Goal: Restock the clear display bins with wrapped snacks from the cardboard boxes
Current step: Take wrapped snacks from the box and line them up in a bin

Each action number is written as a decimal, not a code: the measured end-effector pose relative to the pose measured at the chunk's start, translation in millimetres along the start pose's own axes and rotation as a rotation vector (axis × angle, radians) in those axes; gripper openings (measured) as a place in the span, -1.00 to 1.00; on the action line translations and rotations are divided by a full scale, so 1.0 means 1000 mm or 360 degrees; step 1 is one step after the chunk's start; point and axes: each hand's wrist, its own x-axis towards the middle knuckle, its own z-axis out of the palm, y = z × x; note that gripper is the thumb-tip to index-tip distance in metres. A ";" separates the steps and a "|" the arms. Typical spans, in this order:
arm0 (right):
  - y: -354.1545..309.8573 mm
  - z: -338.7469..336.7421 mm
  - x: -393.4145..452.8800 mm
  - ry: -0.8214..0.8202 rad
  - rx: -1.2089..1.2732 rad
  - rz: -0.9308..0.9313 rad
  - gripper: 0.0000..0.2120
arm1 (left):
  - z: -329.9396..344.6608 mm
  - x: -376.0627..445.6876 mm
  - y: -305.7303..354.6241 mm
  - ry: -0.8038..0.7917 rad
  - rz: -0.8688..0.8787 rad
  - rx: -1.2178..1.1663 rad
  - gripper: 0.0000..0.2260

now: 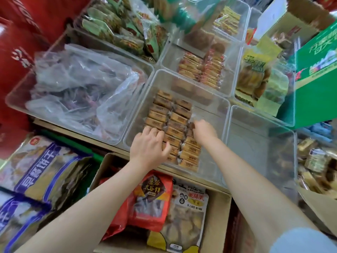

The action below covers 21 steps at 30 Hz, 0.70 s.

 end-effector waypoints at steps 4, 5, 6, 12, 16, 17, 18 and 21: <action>-0.004 0.027 -0.026 0.0062 0.0178 0.0003 -0.49 | 0.003 0.000 -0.001 0.0018 -0.0006 0.0007 -0.57; -0.006 0.031 -0.036 0.0063 0.0179 -0.0011 -0.45 | 0.002 0.000 0.000 0.0021 -0.0007 0.0004 -0.57; -0.007 0.033 -0.046 0.0060 0.0203 -0.0023 -0.44 | 0.001 0.000 0.000 0.0019 -0.0008 0.0002 -0.56; 0.014 -0.009 -0.111 0.0233 0.0673 -0.0199 -0.71 | -0.001 0.000 0.000 -0.0085 -0.0016 0.0001 -0.60; 0.051 -0.057 -0.175 0.0381 0.0828 -0.0273 -0.75 | -0.007 -0.002 0.010 -0.0167 -0.0056 0.0077 -0.67; 0.065 -0.065 -0.193 0.0436 0.0864 -0.0284 -0.76 | -0.007 -0.006 0.020 -0.0101 -0.0027 0.0085 -0.70; 0.081 -0.071 -0.212 0.0505 0.0890 -0.0286 -0.77 | -0.007 -0.014 0.038 -0.0040 0.0010 0.0026 -0.72; 0.132 -0.077 -0.270 0.0679 0.0925 -0.0278 -0.81 | -0.013 -0.062 0.123 -0.0077 0.0116 -0.0531 -0.73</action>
